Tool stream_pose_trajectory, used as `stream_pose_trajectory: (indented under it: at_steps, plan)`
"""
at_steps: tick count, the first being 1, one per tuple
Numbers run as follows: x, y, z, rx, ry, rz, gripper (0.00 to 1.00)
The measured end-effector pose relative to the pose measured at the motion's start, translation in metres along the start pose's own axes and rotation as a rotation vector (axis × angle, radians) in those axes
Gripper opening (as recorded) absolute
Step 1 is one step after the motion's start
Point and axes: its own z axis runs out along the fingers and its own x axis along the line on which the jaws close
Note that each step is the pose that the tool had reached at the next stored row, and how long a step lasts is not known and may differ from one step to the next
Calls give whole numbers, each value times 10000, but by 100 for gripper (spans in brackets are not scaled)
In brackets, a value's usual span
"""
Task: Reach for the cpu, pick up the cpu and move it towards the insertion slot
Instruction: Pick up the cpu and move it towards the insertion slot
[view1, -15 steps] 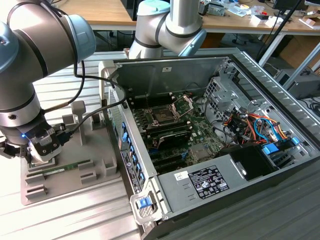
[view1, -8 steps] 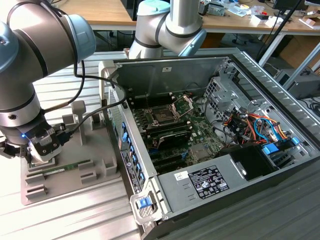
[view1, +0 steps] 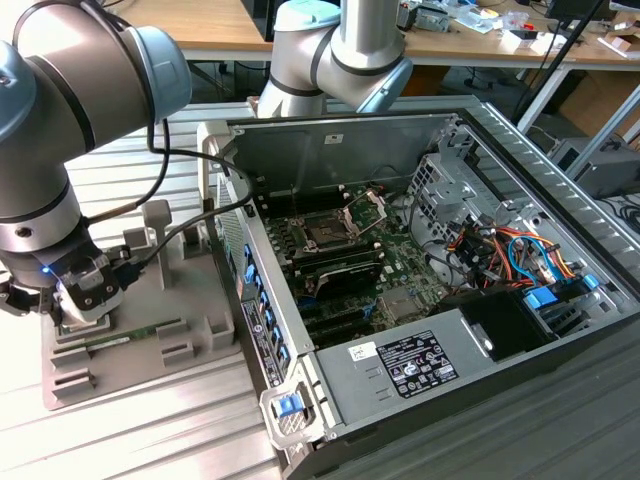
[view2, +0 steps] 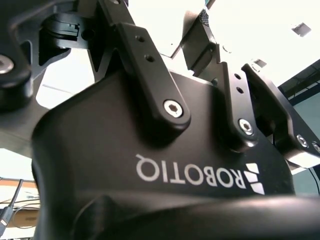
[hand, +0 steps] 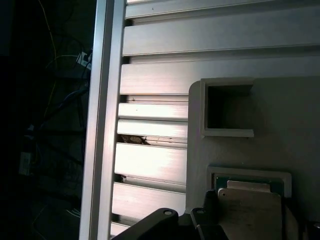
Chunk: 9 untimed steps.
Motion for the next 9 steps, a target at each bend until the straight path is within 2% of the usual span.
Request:
stream_pose_trajectory:
  at_steps: [9]
  plan:
    - [0, 1, -17, 1, 1, 0, 55]
